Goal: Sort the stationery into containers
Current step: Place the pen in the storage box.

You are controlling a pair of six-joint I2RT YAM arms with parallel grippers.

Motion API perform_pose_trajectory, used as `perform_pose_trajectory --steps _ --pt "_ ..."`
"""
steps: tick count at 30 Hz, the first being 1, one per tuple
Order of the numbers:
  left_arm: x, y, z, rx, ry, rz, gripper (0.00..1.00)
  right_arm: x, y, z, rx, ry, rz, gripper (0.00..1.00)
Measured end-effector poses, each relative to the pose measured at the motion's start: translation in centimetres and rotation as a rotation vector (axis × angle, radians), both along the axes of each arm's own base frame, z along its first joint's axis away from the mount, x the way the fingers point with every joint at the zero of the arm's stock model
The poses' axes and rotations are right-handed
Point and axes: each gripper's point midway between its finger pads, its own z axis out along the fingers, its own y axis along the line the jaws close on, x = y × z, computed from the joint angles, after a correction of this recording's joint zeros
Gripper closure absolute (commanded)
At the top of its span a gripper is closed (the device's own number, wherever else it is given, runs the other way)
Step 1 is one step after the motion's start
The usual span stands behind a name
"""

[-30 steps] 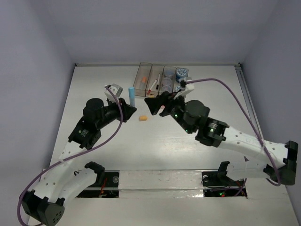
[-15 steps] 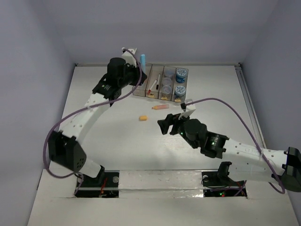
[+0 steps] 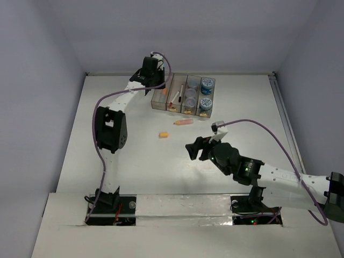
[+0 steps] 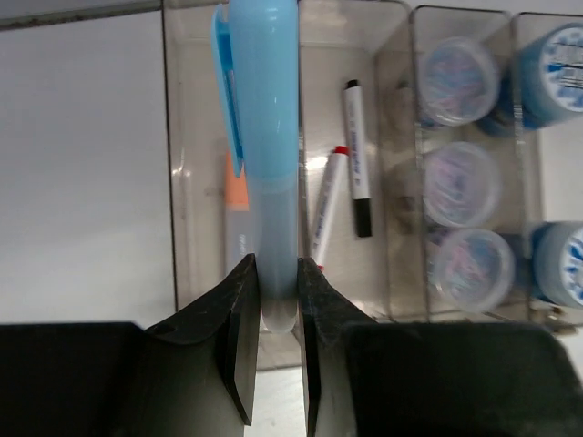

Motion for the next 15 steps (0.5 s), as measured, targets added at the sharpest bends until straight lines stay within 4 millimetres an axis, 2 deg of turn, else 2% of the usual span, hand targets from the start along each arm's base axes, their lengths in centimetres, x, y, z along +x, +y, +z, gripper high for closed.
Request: perform_pose_trajectory --steps 4,6,15 --pt "1.7 0.7 -2.2 0.056 0.026 0.018 0.92 0.0 0.0 -0.9 -0.009 0.021 -0.005 0.22" --pt "2.1 0.9 -3.0 0.080 0.033 0.020 0.85 0.0 0.0 -1.2 -0.013 0.027 -0.006 0.22" --pt "2.0 1.3 -5.1 0.138 0.073 0.002 0.72 0.1 0.4 -2.9 -0.054 0.057 -0.010 0.22"
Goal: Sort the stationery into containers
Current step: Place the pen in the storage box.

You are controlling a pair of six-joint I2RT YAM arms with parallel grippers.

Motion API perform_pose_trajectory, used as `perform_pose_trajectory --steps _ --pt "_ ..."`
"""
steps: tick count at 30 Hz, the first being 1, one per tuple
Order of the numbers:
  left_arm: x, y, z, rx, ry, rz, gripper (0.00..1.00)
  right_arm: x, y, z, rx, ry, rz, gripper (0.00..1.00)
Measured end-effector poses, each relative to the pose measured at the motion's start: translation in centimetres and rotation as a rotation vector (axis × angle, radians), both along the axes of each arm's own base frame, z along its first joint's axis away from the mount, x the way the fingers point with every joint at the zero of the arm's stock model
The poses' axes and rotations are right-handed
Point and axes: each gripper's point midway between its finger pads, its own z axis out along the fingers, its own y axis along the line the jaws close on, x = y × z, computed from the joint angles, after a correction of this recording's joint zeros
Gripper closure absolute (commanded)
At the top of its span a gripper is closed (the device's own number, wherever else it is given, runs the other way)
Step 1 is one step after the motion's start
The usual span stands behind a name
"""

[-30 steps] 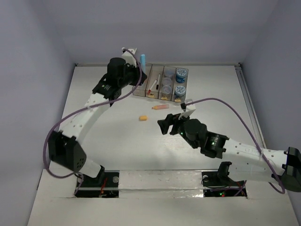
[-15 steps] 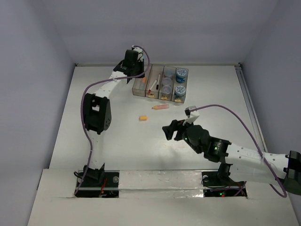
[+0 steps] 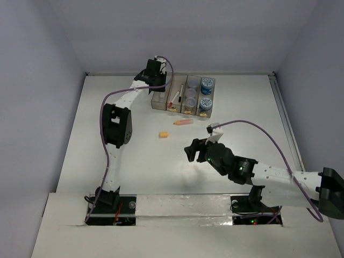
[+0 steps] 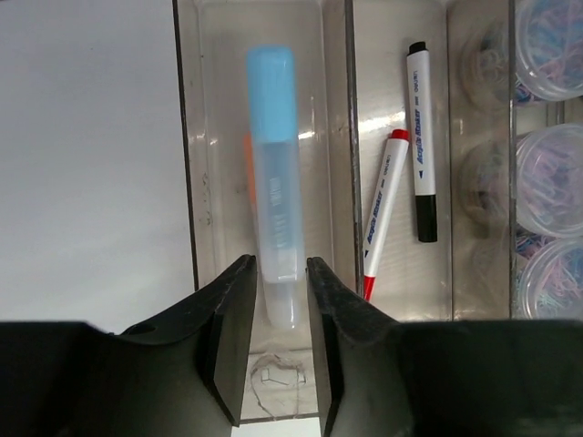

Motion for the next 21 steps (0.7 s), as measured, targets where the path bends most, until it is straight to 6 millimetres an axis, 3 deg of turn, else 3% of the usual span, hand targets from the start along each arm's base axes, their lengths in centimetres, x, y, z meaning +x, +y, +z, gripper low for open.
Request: perform_pose_trajectory --steps 5,10,13,17,21 --pt "-0.1 0.1 -0.3 0.011 0.008 -0.006 0.47 0.0 0.1 -0.7 -0.019 0.010 -0.001 0.22" --pt "-0.1 0.0 -0.2 0.008 0.005 -0.013 0.38 0.7 0.2 -0.8 -0.036 0.013 -0.012 0.22" --pt "-0.3 -0.3 0.9 -0.016 -0.006 -0.022 0.34 2.4 0.2 -1.2 -0.065 0.026 -0.046 0.21" --pt "-2.1 -0.8 5.8 -0.101 -0.058 -0.039 0.32 5.2 0.0 -2.6 -0.134 0.056 -0.075 0.25" --pt "-6.0 -0.7 15.3 -0.229 -0.206 -0.060 0.31 7.4 1.2 -3.3 -0.249 0.052 -0.006 0.31"
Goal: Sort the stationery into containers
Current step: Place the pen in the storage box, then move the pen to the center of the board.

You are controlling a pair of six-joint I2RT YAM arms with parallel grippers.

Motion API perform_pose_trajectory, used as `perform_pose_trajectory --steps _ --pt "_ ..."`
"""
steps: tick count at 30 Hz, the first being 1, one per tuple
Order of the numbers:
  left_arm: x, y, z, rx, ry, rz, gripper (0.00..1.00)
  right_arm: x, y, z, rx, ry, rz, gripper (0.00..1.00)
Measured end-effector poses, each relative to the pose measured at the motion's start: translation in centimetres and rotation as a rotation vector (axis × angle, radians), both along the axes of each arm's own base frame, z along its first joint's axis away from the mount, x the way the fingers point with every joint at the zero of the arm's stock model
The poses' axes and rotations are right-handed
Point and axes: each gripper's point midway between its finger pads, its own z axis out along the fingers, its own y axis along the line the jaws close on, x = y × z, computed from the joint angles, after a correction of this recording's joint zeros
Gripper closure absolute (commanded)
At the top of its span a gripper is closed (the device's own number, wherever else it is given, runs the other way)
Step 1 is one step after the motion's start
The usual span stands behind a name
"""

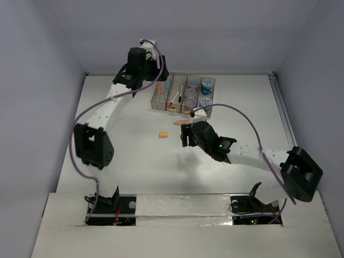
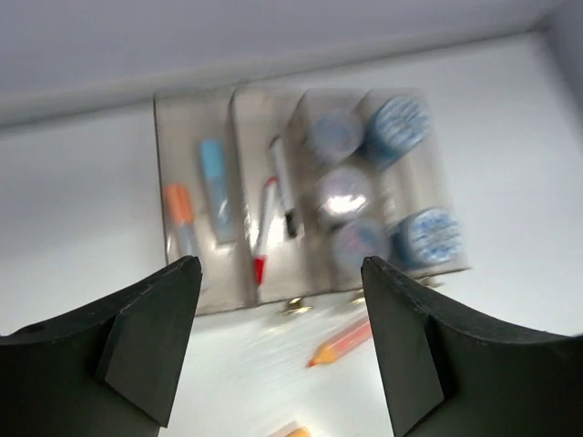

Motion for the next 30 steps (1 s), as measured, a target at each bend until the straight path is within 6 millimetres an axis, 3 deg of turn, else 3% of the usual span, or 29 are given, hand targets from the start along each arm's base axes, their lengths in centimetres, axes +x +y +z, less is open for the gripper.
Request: perform_pose_trajectory --steps 3,5,7,9,13,14,16,20,26,30 --pt "-4.5 0.6 7.6 -0.107 -0.155 -0.018 0.30 1.0 2.6 0.6 -0.075 -0.025 0.153 0.31" --pt "-7.9 1.2 11.1 -0.164 -0.241 -0.036 0.29 1.5 3.9 0.9 -0.131 -0.042 0.249 0.31" --pt "-11.2 1.9 12.5 -0.197 -0.284 -0.055 0.26 2.3 5.1 0.9 -0.194 -0.053 0.334 0.31" --pt "-14.0 2.5 12.8 -0.217 -0.307 -0.072 0.21 3.4 5.7 0.6 -0.244 -0.054 0.399 0.26" --pt "-18.0 3.8 11.1 -0.223 -0.298 -0.080 0.11 5.5 4.9 -1.3 -0.331 -0.013 0.484 0.19" --pt "-18.9 4.2 11.0 -0.228 -0.310 -0.081 0.02 5.9 4.5 -1.9 -0.352 0.002 0.497 0.18" --pt "-20.7 4.9 11.0 -0.238 -0.333 -0.082 0.01 6.7 3.9 -3.0 -0.392 0.030 0.517 0.17" --pt "-23.8 6.2 12.8 -0.271 -0.428 -0.086 0.01 8.0 3.3 -4.8 -0.456 0.071 0.557 0.17" --pt "-25.3 6.8 14.1 -0.289 -0.506 -0.092 0.01 9.3 4.1 -7.0 -0.522 0.100 0.619 0.19" --pt "-25.1 6.6 13.3 -0.284 -0.491 -0.099 0.01 9.4 4.1 -8.4 -0.553 0.122 0.647 0.19"
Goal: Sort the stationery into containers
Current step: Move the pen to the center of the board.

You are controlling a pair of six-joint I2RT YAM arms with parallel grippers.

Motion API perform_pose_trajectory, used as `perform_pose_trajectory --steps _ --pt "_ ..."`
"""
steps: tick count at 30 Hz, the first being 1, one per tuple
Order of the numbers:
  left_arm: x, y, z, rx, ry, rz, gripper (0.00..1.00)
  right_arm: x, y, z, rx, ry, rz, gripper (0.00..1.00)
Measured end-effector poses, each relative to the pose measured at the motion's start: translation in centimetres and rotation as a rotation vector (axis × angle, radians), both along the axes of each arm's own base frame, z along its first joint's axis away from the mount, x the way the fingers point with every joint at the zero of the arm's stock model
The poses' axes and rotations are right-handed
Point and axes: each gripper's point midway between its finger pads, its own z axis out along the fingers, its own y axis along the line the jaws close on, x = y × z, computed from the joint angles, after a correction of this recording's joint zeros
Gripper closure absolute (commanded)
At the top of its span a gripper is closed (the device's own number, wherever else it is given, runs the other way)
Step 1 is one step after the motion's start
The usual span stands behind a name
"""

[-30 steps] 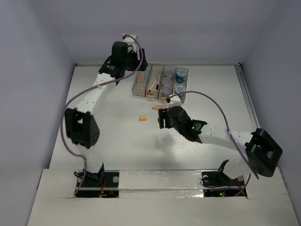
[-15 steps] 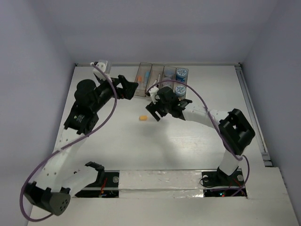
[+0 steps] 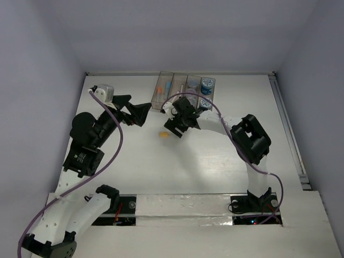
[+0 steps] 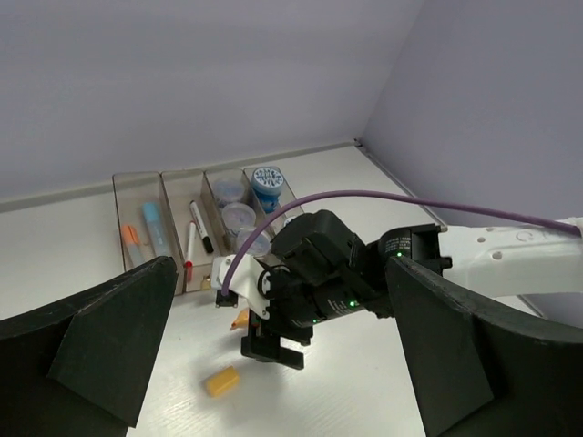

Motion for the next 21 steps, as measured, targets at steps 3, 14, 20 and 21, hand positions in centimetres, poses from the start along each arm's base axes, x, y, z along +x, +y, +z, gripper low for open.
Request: perform_pose_trajectory --steps 3,14,20,21 --pt "0.1 -0.2 -0.6 0.007 0.014 -0.009 0.01 0.1 0.0 -0.5 -0.014 0.005 0.009 0.20" --pt "0.1 -0.6 -1.0 0.012 0.022 -0.030 0.01 1.5 0.1 -0.7 -0.024 -0.022 0.009 0.23" --pt "0.1 -0.6 -1.0 0.013 0.022 -0.031 0.02 3.0 -0.4 -0.7 -0.010 -0.034 -0.016 0.24" --pt "0.1 -0.6 -1.0 0.013 0.022 -0.033 0.02 3.1 -0.5 -0.7 -0.009 -0.035 -0.019 0.25"
